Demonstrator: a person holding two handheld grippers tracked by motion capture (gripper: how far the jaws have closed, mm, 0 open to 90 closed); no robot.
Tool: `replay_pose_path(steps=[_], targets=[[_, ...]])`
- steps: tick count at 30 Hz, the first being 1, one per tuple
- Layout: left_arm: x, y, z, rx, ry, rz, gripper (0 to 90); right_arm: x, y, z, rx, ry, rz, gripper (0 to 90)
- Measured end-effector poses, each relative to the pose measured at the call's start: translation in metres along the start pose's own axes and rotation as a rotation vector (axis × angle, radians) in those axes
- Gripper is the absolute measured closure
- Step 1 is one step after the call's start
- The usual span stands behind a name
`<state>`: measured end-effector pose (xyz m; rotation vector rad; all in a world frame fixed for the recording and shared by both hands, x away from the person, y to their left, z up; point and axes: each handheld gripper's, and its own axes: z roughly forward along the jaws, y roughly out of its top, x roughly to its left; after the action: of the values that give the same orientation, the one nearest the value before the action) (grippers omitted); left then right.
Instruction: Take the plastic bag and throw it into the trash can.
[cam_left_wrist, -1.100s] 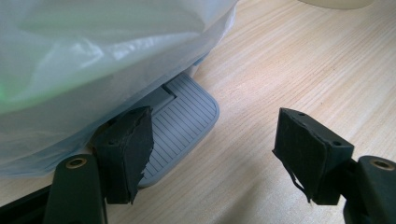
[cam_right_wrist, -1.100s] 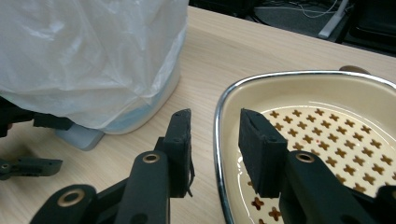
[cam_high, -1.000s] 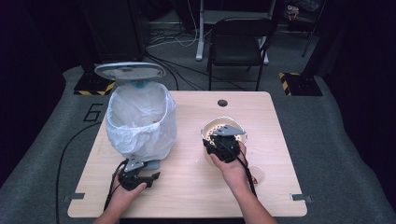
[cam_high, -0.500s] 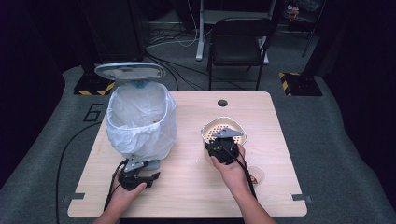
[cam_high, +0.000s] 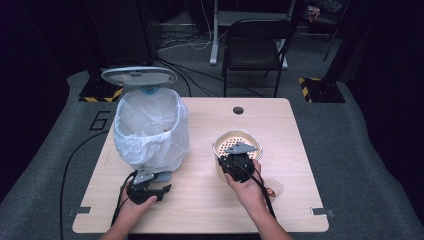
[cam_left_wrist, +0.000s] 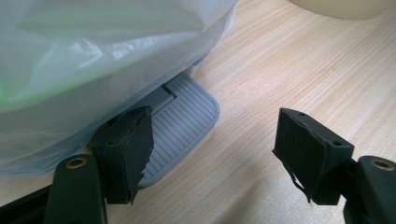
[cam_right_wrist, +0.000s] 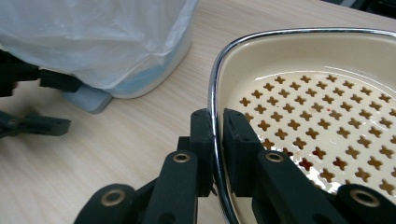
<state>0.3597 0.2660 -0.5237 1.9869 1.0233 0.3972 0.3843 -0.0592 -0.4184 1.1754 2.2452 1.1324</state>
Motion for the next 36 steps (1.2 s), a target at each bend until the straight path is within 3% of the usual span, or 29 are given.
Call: replay_pose_path(steps=[11, 14, 20, 28, 31, 36], targets=[[0.000, 0.000, 0.000, 0.000, 0.003, 0.000, 28.0, 0.009, -0.010, -0.013, 0.001, 0.089, -0.009, 81.7], [0.000, 0.000, 0.000, 0.000, 0.003, -0.001, 28.0, 0.006, -0.010, -0.016, -0.026, 0.139, 0.031, 72.8], [0.000, 0.000, 0.000, 0.000, 0.002, -0.003, 28.0, 0.005, -0.001, -0.037, -0.082, 0.159, 0.017, 63.5], [0.000, 0.000, 0.000, -0.004, 0.003, -0.007, 28.0, -0.010, 0.001, -0.061, -0.102, 0.114, 0.016, 53.0], [0.000, 0.000, 0.000, -0.004, 0.003, -0.007, 28.0, -0.025, -0.003, -0.071, -0.104, 0.064, 0.028, 46.6], [0.000, 0.000, 0.000, -0.003, 0.005, -0.007, 28.0, -0.038, -0.009, -0.082, -0.127, 0.038, 0.040, 41.8]])
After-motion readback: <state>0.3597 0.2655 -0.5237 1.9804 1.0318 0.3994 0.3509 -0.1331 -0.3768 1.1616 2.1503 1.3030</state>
